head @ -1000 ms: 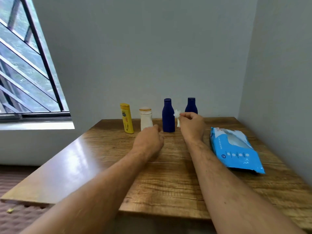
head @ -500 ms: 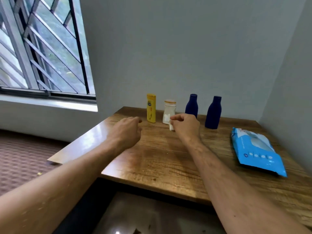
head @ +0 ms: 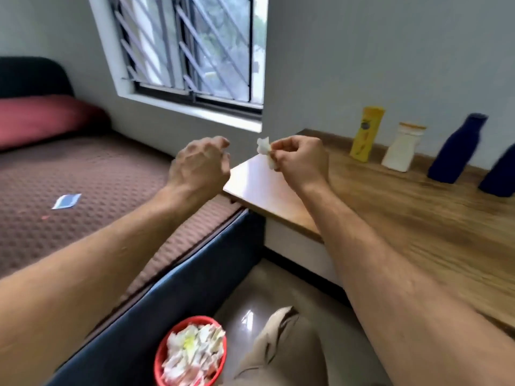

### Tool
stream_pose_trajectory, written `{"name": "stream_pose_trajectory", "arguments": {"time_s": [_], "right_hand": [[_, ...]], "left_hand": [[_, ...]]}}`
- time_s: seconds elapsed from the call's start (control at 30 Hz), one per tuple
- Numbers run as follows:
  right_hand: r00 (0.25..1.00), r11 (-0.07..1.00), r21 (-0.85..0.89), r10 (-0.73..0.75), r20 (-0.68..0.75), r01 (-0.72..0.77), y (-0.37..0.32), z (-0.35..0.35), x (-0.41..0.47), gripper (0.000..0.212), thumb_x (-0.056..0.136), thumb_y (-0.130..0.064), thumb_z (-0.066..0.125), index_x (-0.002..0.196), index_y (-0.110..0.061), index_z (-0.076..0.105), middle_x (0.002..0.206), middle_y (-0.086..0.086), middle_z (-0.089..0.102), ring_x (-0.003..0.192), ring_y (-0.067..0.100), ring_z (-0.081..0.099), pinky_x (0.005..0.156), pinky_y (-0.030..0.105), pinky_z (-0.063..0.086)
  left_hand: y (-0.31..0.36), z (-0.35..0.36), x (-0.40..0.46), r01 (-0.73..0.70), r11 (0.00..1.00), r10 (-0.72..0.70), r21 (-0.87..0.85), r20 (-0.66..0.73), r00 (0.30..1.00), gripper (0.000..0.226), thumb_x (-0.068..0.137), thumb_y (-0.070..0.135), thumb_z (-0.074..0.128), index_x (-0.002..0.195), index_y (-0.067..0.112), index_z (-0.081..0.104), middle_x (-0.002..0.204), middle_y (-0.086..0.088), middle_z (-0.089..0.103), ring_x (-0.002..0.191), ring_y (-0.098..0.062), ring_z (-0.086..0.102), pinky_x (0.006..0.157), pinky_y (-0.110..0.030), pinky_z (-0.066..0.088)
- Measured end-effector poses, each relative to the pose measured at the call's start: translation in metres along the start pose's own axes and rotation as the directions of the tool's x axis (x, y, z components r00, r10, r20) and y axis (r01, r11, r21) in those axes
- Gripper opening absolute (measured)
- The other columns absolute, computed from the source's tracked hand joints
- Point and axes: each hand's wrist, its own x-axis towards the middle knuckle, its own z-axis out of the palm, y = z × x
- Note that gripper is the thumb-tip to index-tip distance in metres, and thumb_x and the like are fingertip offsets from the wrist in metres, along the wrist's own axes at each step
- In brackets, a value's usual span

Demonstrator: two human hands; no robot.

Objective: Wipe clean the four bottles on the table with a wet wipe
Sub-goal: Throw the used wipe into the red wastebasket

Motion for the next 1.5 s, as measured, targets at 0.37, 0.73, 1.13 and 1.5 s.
{"name": "stream_pose_trajectory", "arguments": {"time_s": [0.37,0.73,1.13,1.5], "right_hand": [[0.831,0.964,-0.234,0.23,0.507,-0.124,0.066,0.219,-0.121,0.017,0.073,-0.012,0.073,0.06,-0.022,0.068,0.074,0.0,0.075,0.076,0.013,0.071,0.076,0.027,0.058],[0.55,0.731,-0.617,0.656,0.517,-0.292,0.231,0.345,-0.233,0.021,0.08,-0.014,0.055,0.082,-0.014,0.075,0.087,0.009,0.073,0.085,0.03,0.069,0.081,0.036,0.059],[0.204,0.665,-0.746,0.735,0.647,-0.029,0.343,0.351,-0.26,0.029,0.085,-0.012,0.053,0.106,-0.012,0.073,0.103,0.003,0.07,0.104,0.025,0.065,0.081,0.025,0.051],[-0.056,0.675,-0.737,0.737,0.674,0.02,0.345,0.364,-0.265,0.047,0.088,-0.006,0.058,0.134,-0.015,0.059,0.131,0.008,0.062,0.12,0.024,0.058,0.102,0.028,0.046]], "left_hand": [[-0.203,0.037,-0.145,0.217,0.97,-0.219,0.105,0.002,0.976,0.033,0.093,0.013,0.057,0.124,0.007,0.066,0.114,-0.016,0.069,0.108,-0.036,0.063,0.095,-0.044,0.049],[-0.28,0.146,-0.245,0.31,0.942,-0.333,0.129,0.246,0.91,0.032,0.092,0.011,0.059,0.123,0.014,0.067,0.114,-0.005,0.072,0.104,-0.024,0.069,0.089,-0.043,0.058],[-0.3,0.243,-0.322,0.415,0.84,-0.542,0.35,0.598,0.591,0.031,0.101,0.023,0.04,0.129,0.026,0.053,0.123,0.004,0.061,0.111,-0.022,0.062,0.089,-0.04,0.051],[-0.312,0.266,-0.327,0.395,0.819,-0.572,0.416,0.646,0.505,0.026,0.099,0.02,0.045,0.124,0.022,0.054,0.119,0.002,0.061,0.108,-0.02,0.062,0.084,-0.034,0.049]]}}
